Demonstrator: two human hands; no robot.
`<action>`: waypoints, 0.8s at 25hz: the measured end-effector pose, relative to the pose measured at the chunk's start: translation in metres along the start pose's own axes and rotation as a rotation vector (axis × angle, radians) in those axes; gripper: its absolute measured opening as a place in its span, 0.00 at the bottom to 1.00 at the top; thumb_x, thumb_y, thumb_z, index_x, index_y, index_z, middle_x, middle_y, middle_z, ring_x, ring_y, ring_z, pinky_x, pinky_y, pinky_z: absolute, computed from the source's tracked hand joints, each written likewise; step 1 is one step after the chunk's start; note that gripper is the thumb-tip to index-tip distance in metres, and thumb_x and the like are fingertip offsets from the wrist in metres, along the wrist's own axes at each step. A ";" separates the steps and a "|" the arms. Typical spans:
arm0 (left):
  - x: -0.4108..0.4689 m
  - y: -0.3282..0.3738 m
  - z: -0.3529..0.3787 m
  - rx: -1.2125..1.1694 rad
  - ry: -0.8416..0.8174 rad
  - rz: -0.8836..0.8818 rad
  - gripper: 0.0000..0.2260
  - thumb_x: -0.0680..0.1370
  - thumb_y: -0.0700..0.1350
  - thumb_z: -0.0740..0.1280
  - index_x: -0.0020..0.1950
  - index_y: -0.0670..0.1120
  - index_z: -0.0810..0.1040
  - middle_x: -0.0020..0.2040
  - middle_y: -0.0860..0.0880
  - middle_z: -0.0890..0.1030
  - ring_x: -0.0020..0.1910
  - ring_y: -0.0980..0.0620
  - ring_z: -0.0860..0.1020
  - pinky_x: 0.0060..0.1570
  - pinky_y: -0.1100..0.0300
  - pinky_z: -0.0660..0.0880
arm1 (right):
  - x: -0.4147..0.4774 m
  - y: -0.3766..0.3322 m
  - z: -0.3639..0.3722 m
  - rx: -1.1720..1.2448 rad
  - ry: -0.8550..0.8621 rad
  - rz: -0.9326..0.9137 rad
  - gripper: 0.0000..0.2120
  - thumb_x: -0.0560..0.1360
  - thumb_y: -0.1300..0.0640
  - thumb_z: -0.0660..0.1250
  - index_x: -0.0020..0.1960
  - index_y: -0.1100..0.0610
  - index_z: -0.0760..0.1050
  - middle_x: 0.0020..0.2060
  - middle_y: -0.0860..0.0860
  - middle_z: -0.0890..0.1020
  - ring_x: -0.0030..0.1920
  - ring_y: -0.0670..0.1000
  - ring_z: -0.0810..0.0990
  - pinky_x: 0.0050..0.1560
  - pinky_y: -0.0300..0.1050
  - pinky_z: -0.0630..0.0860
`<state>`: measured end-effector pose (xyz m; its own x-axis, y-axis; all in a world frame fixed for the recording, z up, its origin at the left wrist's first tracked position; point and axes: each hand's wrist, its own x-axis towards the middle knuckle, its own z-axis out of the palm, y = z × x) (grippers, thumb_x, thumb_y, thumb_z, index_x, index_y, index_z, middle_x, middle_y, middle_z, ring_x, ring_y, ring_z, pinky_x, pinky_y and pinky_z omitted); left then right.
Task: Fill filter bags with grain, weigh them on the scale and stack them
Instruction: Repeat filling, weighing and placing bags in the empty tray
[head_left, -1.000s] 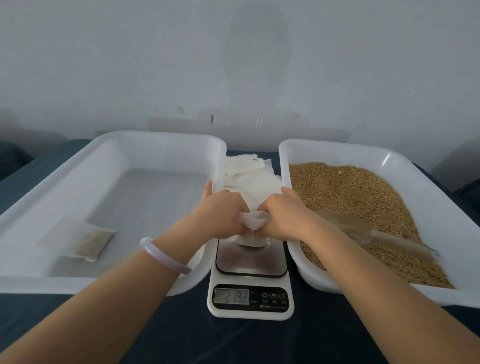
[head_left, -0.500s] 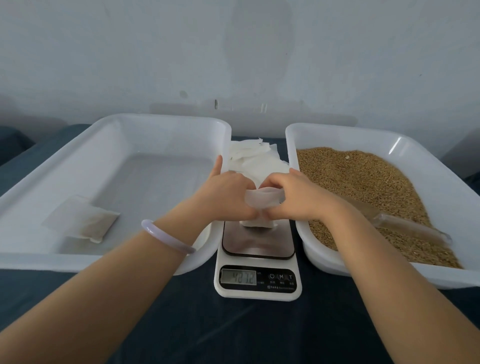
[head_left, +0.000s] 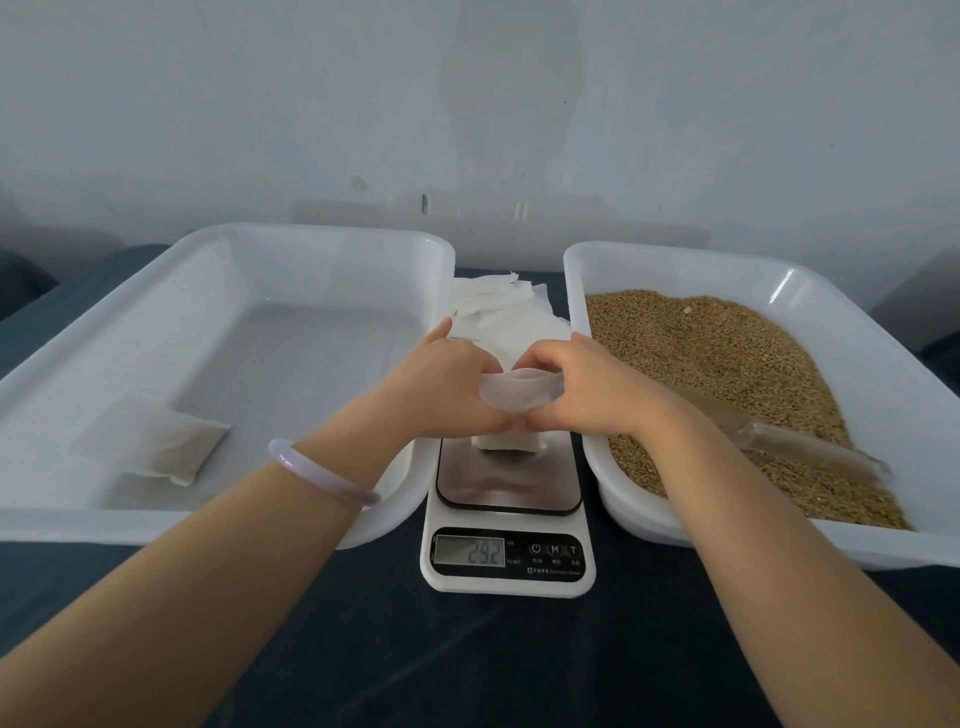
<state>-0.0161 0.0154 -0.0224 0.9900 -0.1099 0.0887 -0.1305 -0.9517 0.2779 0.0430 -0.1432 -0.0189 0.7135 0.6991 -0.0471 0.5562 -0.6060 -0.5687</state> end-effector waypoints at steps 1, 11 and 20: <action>-0.001 0.001 -0.001 -0.002 0.006 -0.003 0.11 0.73 0.50 0.67 0.34 0.45 0.73 0.28 0.54 0.70 0.32 0.57 0.69 0.73 0.56 0.48 | 0.000 0.000 0.000 0.003 0.005 -0.001 0.17 0.64 0.48 0.75 0.50 0.46 0.75 0.49 0.45 0.80 0.57 0.52 0.73 0.54 0.45 0.70; -0.002 0.002 -0.002 -0.030 0.020 -0.017 0.14 0.72 0.50 0.66 0.40 0.39 0.80 0.26 0.54 0.68 0.35 0.54 0.65 0.65 0.58 0.56 | 0.000 0.001 0.000 0.019 0.014 0.000 0.16 0.64 0.48 0.76 0.49 0.47 0.76 0.48 0.46 0.80 0.55 0.51 0.74 0.54 0.48 0.73; -0.001 -0.001 0.001 0.010 -0.006 0.011 0.15 0.73 0.51 0.66 0.27 0.50 0.67 0.25 0.56 0.68 0.29 0.60 0.68 0.73 0.55 0.49 | 0.001 0.002 0.002 -0.003 0.032 0.003 0.09 0.66 0.52 0.74 0.42 0.44 0.75 0.44 0.47 0.80 0.52 0.51 0.73 0.44 0.42 0.67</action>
<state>-0.0171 0.0159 -0.0235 0.9888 -0.1226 0.0857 -0.1413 -0.9533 0.2670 0.0445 -0.1428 -0.0213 0.7285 0.6847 -0.0222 0.5555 -0.6093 -0.5658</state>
